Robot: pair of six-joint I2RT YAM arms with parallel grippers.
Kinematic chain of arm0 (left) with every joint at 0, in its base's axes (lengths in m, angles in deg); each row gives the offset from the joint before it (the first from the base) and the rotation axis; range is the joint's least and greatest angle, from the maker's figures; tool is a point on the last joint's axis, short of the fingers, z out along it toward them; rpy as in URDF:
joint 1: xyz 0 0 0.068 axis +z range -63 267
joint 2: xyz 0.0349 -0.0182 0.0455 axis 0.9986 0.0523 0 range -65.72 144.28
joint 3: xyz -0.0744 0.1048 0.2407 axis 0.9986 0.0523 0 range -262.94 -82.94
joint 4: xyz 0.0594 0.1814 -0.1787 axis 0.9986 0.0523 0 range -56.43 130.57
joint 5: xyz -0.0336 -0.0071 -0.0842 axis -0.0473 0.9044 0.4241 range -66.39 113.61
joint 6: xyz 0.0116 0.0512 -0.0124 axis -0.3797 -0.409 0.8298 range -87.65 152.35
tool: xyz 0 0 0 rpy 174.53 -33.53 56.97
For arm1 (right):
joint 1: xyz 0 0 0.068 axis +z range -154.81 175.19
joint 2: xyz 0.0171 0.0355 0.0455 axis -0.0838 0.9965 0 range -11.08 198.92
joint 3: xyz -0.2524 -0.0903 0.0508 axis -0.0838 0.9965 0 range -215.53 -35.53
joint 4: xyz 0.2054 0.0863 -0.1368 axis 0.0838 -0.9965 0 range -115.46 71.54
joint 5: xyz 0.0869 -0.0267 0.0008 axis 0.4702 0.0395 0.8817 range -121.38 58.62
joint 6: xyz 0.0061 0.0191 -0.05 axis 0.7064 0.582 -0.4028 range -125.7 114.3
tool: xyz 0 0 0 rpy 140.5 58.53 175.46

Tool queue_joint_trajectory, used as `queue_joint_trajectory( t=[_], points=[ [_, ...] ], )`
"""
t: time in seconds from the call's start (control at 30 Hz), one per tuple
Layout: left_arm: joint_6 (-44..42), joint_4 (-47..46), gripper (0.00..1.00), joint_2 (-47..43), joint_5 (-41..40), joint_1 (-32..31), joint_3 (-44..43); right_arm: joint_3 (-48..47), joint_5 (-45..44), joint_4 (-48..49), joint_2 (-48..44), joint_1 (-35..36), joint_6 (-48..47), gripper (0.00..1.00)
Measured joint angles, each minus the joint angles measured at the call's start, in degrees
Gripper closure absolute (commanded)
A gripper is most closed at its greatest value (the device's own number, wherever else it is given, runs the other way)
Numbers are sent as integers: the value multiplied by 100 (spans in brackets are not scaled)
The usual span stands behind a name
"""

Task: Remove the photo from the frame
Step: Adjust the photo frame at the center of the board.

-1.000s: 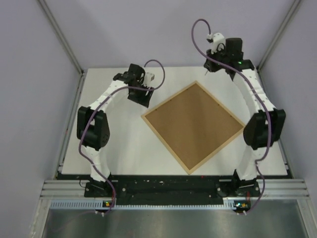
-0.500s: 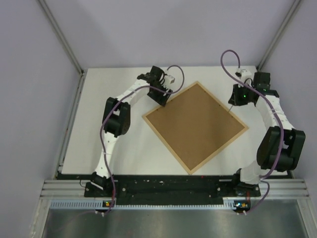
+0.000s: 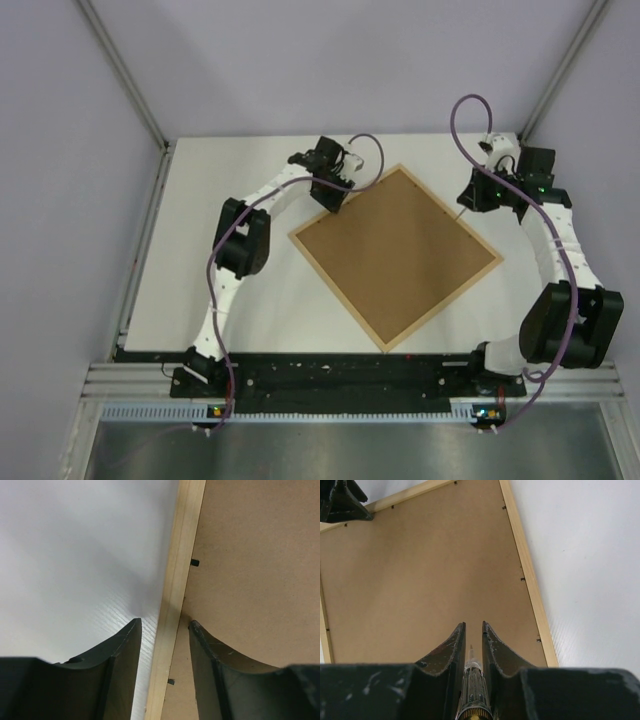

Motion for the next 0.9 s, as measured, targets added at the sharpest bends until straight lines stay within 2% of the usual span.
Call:
queue_joint_trajectory(
  t=[0.13,0.2,0.37,0.53,0.73,0.9],
  points=[
    [232,-68,88,-39,0,-4,96,2,109,2,0,0,48,100],
    [354,-81,100,-55,2,13,118,2,168,4,0,0,76,100],
    [817,37,100,-81,116,190,122,2,291,4,0,0,153,100],
    [1679,424,100,-254,186,750,334,0,369,20,7,0,352,100],
    [2627,302,100,-1248,-52,1519,1945,-4,352,63,96,92,625,100],
    [3073,70,100,-1976,-229,1606,3084,-11,256,146,133,302,789,100]
  ],
)
